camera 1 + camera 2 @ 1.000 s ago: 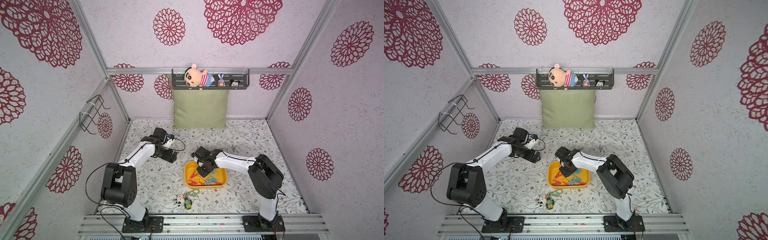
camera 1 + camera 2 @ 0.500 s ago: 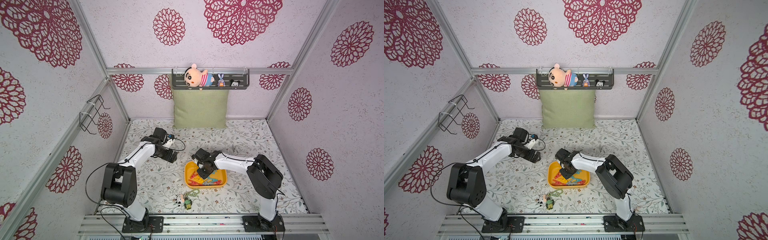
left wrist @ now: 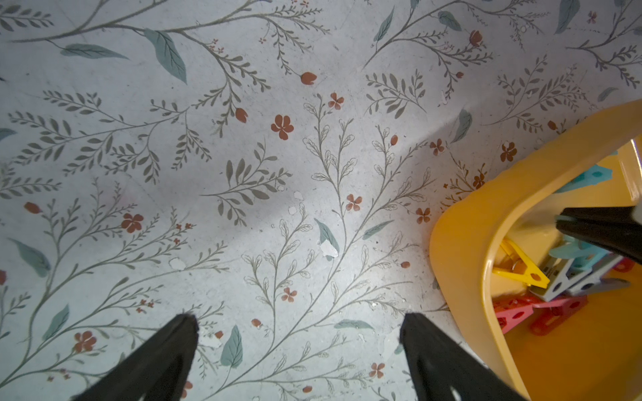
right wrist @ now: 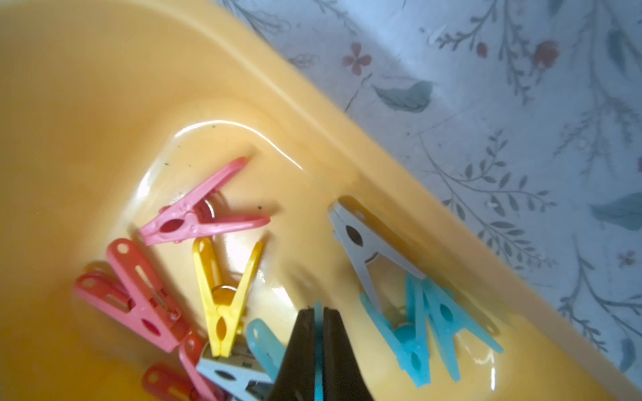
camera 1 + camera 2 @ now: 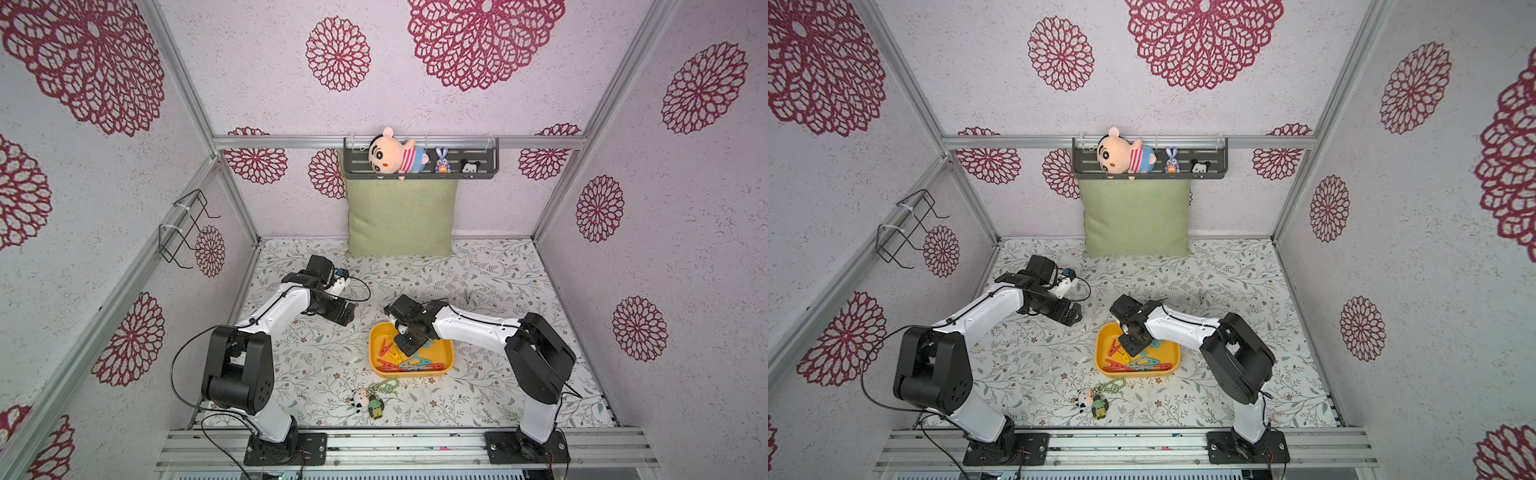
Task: Take the clothespins out of the storage box
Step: Pick up the clothespin from the storage box.
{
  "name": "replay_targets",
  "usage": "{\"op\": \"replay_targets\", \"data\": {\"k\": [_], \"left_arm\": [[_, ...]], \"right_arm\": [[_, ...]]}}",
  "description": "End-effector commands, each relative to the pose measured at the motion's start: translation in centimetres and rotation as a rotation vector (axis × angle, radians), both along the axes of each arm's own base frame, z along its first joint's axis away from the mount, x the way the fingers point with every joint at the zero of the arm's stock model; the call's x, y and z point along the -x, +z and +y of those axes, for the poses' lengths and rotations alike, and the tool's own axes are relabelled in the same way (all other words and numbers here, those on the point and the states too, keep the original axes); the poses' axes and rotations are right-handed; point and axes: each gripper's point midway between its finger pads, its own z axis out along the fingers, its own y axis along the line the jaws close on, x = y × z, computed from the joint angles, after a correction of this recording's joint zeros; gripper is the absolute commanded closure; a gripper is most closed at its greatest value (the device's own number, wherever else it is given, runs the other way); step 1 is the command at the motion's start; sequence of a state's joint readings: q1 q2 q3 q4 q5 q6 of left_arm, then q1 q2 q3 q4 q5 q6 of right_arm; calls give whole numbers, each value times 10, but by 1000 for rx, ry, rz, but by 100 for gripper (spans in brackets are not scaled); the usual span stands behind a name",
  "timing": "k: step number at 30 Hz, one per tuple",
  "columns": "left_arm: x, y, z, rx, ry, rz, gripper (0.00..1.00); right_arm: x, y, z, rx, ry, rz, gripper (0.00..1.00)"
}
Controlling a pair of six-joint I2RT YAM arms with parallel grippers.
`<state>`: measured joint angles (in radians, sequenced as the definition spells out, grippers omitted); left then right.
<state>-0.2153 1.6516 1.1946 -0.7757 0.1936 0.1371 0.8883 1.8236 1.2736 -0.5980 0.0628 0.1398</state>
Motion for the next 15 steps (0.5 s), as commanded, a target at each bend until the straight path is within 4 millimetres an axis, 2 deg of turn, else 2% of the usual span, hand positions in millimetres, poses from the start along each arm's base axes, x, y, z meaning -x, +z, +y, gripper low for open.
{"op": "replay_targets", "data": {"k": [1, 8, 11, 15], "left_arm": [[0, 6, -1, 17, 5, -15, 1], [0, 3, 0, 13, 8, -7, 1], [0, 3, 0, 14, 9, -6, 1], [-1, 4, 0, 11, 9, -8, 1]], "right_arm": [[-9, 44, 2, -60, -46, -83, 100], [-22, 81, -2, -137, -124, -145, 100], [-34, 96, -16, -175, -200, -168, 100], [-52, 109, -49, -206, -314, -185, 100]]}}
